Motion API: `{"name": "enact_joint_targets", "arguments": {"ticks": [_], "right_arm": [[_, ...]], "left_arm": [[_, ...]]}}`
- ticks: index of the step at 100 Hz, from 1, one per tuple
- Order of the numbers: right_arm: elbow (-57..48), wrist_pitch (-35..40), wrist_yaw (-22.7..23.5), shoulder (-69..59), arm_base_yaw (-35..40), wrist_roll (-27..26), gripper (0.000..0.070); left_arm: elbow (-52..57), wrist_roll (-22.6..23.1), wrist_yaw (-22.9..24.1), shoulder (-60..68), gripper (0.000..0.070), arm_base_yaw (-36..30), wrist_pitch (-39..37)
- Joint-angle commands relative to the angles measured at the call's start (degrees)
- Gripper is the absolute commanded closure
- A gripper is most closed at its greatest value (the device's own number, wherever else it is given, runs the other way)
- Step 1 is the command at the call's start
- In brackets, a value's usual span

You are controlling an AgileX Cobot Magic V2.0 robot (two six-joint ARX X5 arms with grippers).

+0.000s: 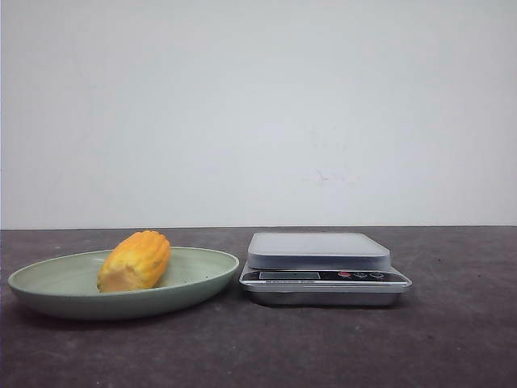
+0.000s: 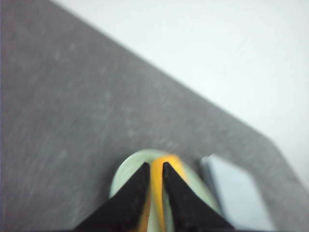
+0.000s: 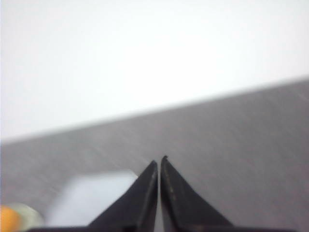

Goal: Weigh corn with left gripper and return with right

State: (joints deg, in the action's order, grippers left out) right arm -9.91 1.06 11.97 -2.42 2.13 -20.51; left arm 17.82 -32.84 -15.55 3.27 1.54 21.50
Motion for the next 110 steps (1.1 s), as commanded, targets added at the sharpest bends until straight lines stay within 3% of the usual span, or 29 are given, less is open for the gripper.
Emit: {"name": "enact_joint_targets", "arguments": {"ticks": [1, 24, 35, 51, 55, 57, 60, 64, 66, 70, 74, 110], "right_arm": [[-5.73, 1.84, 1.51, -1.90, 0.04, -1.27, 0.0696], [-30.42, 16.09, 7.96, -14.47, 0.04, 7.65, 0.0696], [-40.41, 20.79, 7.93, -20.24, 0.04, 10.78, 0.0696], [-46.60, 21.57, 7.96, -24.94, 0.04, 10.86, 0.0695], [-46.82, 21.27, 8.11, -25.42, 0.04, 10.54, 0.0687], [-46.82, 21.22, 8.33, -25.62, 0.04, 10.32, 0.0659], [-46.82, 21.31, 8.90, -25.75, 0.04, 9.90, 0.0563], [-46.82, 21.66, 9.53, -26.01, 0.04, 9.14, 0.0393], [-46.82, 21.94, 10.05, -26.01, 0.04, 8.66, 0.0263], [-46.82, 22.51, 10.88, -26.01, 0.04, 8.07, 0.0085], [-46.82, 23.12, 11.28, -25.99, 0.04, 7.61, 0.0012], [-46.82, 24.06, 12.46, -25.97, 0.04, 7.72, 0.0011]], "left_arm": [[6.49, 2.29, -0.42, 2.93, 0.0694, 0.04, 3.30], [29.70, 4.22, -6.19, 17.57, 0.0694, 0.02, 9.79], [39.89, 8.63, -6.05, 23.93, 0.0694, -0.11, 13.22], [48.26, 13.05, -3.48, 28.98, 0.0694, -0.90, 14.97], [49.20, 12.98, -3.56, 29.51, 0.0651, -1.16, 14.97], [49.53, 12.87, -3.58, 29.68, 0.0595, -1.31, 14.99], [49.81, 12.87, -3.58, 29.73, 0.0470, -1.57, 14.99], [49.94, 12.85, -3.58, 29.73, 0.0246, -1.86, 14.97], [49.94, 12.83, -3.58, 29.70, 0.0141, -2.03, 14.97], [49.94, 12.70, -3.61, 29.70, 0.0017, -2.38, 15.06], [49.94, 12.68, -3.89, 29.70, 0.0009, -2.71, 15.15], [49.92, 12.66, -3.82, 33.64, 0.0022, -5.11, 15.89]]}}
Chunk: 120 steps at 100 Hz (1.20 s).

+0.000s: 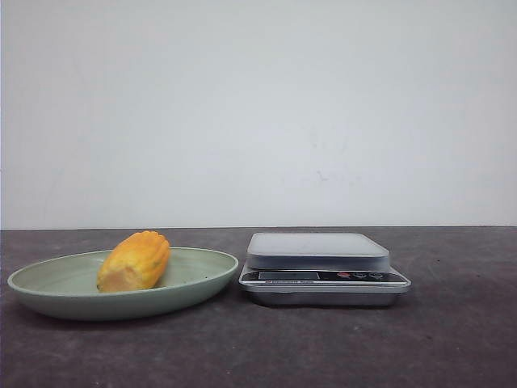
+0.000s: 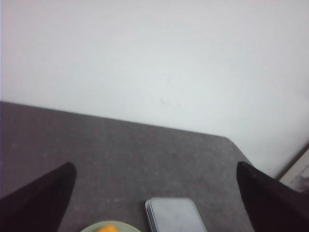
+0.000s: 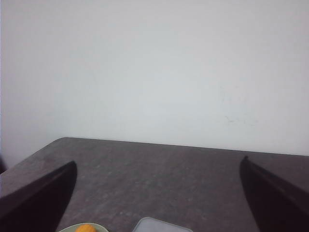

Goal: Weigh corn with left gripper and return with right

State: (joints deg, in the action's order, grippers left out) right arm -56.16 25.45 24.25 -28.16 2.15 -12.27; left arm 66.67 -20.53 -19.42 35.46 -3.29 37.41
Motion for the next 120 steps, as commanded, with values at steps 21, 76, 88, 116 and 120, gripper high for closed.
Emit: {"name": "enact_joint_targets", "arguments": {"ticks": [21, 76, 88, 116, 120], "right_arm": [[-0.52, 0.96, 0.15, -0.96, 0.02, -0.33, 0.0011], [-0.52, 8.55, -0.31, -4.02, 0.02, -0.13, 0.0014], [-0.52, 10.05, -0.31, -4.02, 0.02, -0.13, 0.0014], [-0.52, 11.08, -0.31, -4.02, 0.02, -0.15, 0.0015], [-0.52, 11.17, -0.31, -4.02, 0.02, -0.15, 0.0015]], "left_arm": [[1.07, -3.19, 0.04, 10.10, 0.0024, -2.86, 3.34], [1.07, -3.56, 6.99, 45.59, 0.0025, -15.65, 3.80], [1.07, -4.46, 6.97, 51.63, 0.0025, -16.72, 1.42], [1.07, -4.52, 6.99, 63.82, 0.0027, -20.50, 0.31], [1.07, -4.55, 7.08, 65.13, 0.0028, -20.92, 0.22]]}}
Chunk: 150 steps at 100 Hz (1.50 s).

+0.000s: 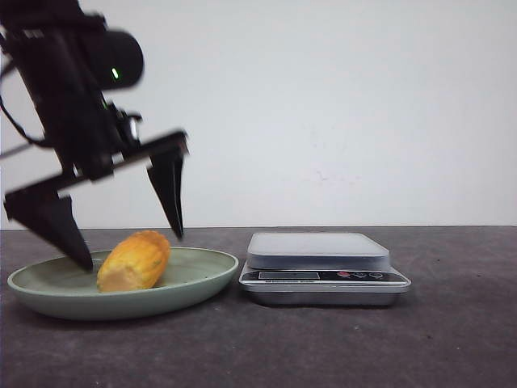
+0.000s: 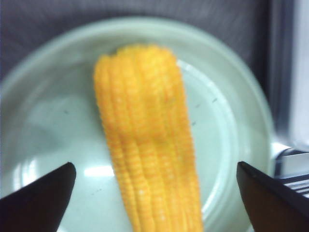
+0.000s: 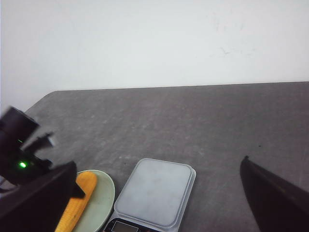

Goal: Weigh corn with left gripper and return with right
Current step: 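Lower the left gripper onto the yellow corn cob on the plate and close, then lift the corn with the left gripper and carry it over the scale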

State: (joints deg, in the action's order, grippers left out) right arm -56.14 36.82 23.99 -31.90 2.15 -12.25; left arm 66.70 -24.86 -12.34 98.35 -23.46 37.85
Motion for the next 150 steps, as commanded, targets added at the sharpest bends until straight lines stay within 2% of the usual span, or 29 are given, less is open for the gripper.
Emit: {"name": "enact_joint_targets", "arguments": {"ticks": [1, 5, 9, 12, 18, 19, 22, 27, 56, 87, 107, 132, 150], "right_arm": [[-0.55, -0.15, -0.04, -0.28, 0.02, -0.17, 0.0015], [-0.55, -0.09, -0.04, -0.28, 0.02, -0.17, 0.0015], [-0.55, 0.07, -0.04, -0.28, 0.02, -0.17, 0.0015], [-0.55, 0.15, -0.07, -0.28, 0.02, -0.17, 0.0015], [-0.55, 0.55, -0.11, -0.28, 0.02, -0.15, 0.0015], [-0.55, 0.57, -0.15, -0.28, 0.02, -0.15, 0.0015], [-0.55, 0.79, -0.26, -0.28, 0.02, -0.15, 0.0015], [-0.55, 1.01, -0.50, -0.28, 0.02, -0.17, 0.0015], [-0.55, 1.49, -1.97, -0.28, 1.84, -0.37, 0.0016], [-0.55, 2.49, -1.92, -0.61, 5.03, 0.26, 0.0016], [-0.55, 2.45, -1.88, -0.98, 5.20, -0.70, 0.0016], [-0.55, 4.24, -1.55, -0.92, 5.20, -0.83, 0.0016], [-0.55, 4.42, -1.55, -0.92, 5.20, -0.87, 0.0016]], "left_arm": [[1.05, -0.22, 0.07, 2.56, 0.0029, -0.85, -0.24], [1.05, -0.26, 0.48, 3.72, 0.0050, -1.31, -0.24], [1.05, -0.24, 0.59, 4.66, 0.0142, -1.70, -0.15], [1.05, -0.20, 0.57, 5.16, 0.0276, -1.86, -0.09], [1.05, -0.09, 0.52, 5.53, 0.0670, -2.21, 0.07], [1.05, -0.04, 0.52, 5.53, 0.0700, -2.27, 0.07], [1.07, -0.07, 0.48, 5.51, 0.0671, -2.51, -0.11], [1.09, -0.07, 0.28, 4.94, 0.0700, -2.84, -0.17], [1.16, 0.17, -5.55, -3.93, 0.0700, -4.28, -0.15], [1.16, -0.61, -5.64, -15.96, 0.0700, -7.54, -3.43], [1.18, -4.22, -5.73, -18.91, 0.0700, -9.51, -9.18], [1.64, -12.02, -5.73, -17.38, 0.0697, -11.43, -20.92], [8.61, -11.32, -5.55, -10.95, 0.0695, -12.48, -18.69]]}}
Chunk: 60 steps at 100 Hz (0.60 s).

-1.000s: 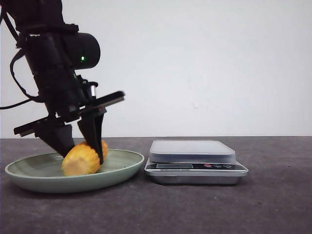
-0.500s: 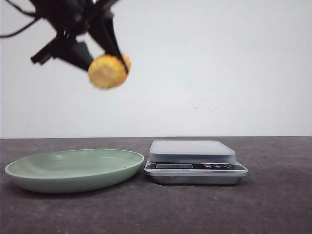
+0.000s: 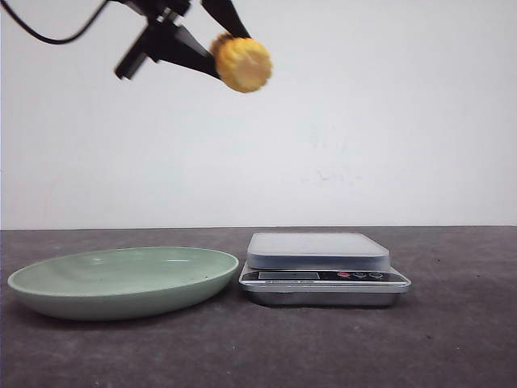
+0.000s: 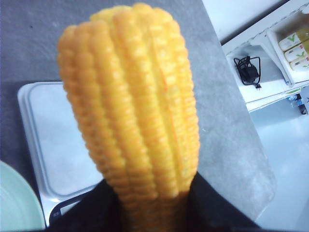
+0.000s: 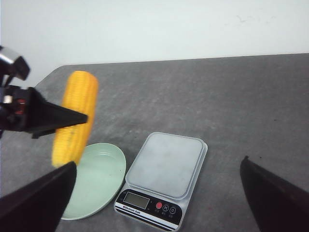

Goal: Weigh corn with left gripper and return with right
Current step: 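Lift the corn with the left gripper and carry it over the scale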

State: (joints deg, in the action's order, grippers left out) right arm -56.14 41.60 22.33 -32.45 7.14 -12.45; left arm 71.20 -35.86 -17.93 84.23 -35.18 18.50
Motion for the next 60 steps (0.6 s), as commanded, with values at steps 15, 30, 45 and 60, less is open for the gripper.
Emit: {"name": "enact_joint_targets", "arguments": {"ticks": [15, 30, 45, 60], "right_arm": [[-0.55, -0.35, 0.11, -0.37, 0.24, -0.81, 0.0015], [-0.55, -0.26, 0.09, -0.37, 0.22, -0.81, 0.0015], [-0.55, 0.81, -0.28, -0.37, 0.22, -0.79, 0.0015], [-0.52, 1.84, -0.74, -0.37, 0.22, -0.81, 0.0016]], "left_arm": [[15.69, 5.09, 0.31, 12.09, 0.0695, -1.33, 9.16], [26.18, 8.44, 2.12, 21.40, 0.0696, -1.60, 16.63], [32.24, 8.35, 2.47, 29.83, 0.0696, -1.60, 21.62], [34.27, 8.22, 2.25, 36.61, 0.0696, -2.01, 25.70]]}}
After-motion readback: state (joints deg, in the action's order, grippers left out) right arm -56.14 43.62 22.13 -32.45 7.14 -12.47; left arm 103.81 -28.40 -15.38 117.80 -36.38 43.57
